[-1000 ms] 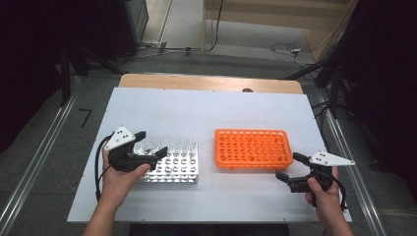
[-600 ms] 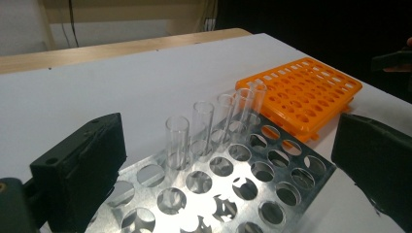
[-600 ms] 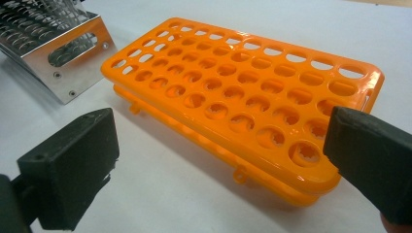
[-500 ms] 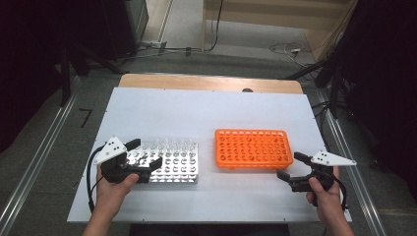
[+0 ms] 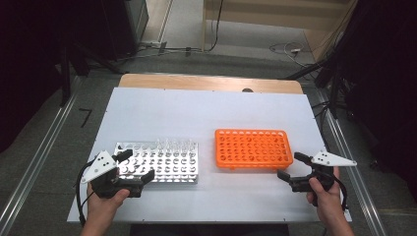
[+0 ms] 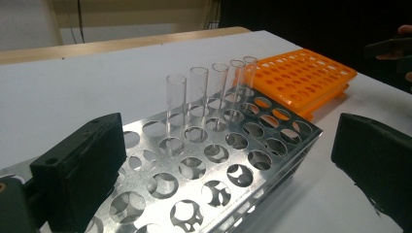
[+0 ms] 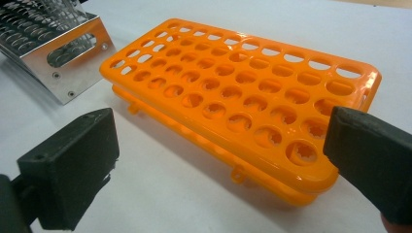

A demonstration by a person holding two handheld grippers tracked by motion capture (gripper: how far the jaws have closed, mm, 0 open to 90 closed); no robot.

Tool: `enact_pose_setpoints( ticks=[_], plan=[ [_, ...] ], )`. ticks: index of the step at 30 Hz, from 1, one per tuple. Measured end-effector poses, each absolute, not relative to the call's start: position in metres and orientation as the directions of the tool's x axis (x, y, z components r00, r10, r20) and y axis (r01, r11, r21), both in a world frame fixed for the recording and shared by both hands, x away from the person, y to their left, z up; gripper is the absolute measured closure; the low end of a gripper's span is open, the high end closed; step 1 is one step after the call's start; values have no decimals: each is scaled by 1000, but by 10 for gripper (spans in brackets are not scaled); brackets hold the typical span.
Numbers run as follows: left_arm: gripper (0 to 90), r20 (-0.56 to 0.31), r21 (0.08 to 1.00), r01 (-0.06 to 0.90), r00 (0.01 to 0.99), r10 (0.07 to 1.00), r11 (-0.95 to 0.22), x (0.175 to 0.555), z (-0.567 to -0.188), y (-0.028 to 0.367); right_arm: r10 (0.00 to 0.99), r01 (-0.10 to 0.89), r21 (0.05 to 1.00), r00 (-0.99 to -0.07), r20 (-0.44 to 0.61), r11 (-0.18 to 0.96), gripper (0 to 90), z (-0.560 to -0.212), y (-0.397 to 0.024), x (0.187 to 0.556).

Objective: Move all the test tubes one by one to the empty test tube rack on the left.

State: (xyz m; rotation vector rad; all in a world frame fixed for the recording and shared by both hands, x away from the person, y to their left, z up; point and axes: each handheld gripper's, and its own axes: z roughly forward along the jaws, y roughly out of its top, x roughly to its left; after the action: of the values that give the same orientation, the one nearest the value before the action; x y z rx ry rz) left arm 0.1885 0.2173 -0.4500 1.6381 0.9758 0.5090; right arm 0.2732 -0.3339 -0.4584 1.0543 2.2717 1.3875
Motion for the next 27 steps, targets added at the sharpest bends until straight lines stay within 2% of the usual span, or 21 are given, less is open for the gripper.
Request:
enact_pose_setpoints(
  ticks=[8,27],
  plan=[
    [0,-169,947,320,591,788,-36,182,-452,226,710,436,860,-692,131,266,0,-460,-336,273],
    [0,-176,952,307,581,794,-13,181,-457,236,729,437,863,-673,125,255,0,-466,-340,276]
  ],
)
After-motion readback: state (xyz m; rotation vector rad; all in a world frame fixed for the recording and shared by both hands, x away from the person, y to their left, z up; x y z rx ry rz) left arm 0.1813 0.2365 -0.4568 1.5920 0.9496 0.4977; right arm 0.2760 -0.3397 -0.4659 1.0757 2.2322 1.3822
